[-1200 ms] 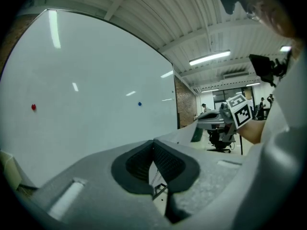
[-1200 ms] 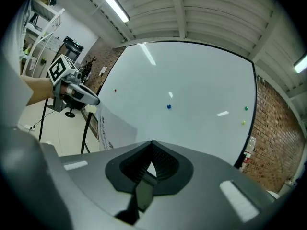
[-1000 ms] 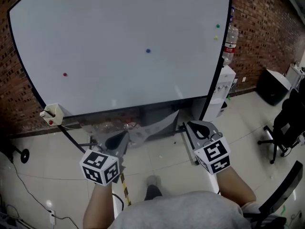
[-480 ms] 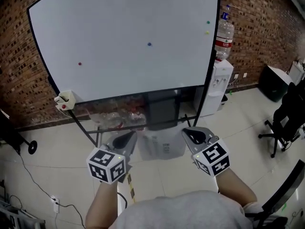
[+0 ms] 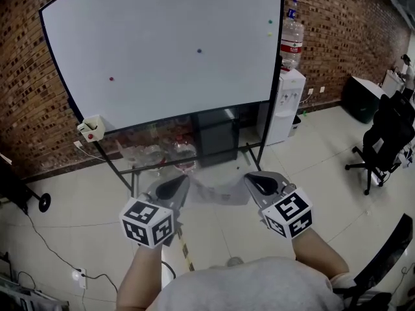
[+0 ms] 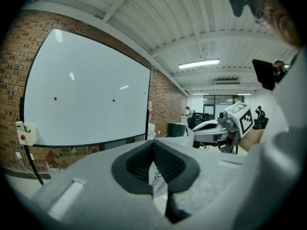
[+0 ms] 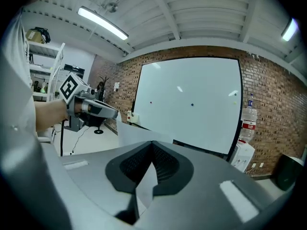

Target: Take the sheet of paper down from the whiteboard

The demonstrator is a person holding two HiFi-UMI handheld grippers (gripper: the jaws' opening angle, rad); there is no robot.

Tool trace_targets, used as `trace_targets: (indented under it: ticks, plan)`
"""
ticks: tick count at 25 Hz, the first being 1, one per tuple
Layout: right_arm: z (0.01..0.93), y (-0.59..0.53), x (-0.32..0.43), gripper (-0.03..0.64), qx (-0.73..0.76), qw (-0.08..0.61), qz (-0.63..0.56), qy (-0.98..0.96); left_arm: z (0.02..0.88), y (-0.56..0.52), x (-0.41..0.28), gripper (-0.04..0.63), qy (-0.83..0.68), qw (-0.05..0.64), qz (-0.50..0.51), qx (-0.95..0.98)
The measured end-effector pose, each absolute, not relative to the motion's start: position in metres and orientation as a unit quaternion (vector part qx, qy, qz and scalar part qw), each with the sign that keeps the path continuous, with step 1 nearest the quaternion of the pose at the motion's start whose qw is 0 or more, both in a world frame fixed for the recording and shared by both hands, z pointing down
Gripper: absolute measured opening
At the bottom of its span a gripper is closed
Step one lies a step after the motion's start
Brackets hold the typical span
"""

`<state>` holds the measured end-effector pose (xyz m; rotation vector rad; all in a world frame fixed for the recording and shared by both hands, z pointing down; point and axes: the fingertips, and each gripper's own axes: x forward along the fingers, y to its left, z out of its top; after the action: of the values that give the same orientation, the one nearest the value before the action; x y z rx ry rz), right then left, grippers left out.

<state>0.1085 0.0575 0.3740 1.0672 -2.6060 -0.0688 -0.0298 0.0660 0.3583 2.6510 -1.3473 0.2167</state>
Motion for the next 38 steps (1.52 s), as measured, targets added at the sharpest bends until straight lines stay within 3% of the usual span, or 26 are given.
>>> trace_targets:
  ticks: [15, 38]
  plan:
    - [0.353, 0.155, 0.076, 0.0, 0.401, 0.139, -0.039, -0.904, 0.343, 0.16, -0.069, 0.002, -0.438, 0.053, 0.068, 0.895]
    - [0.343, 0.181, 0.084, 0.0, 0.405, 0.132, -0.048, -0.904, 0.335, 0.186, -0.065, 0.002, -0.438, 0.043, 0.069, 0.895]
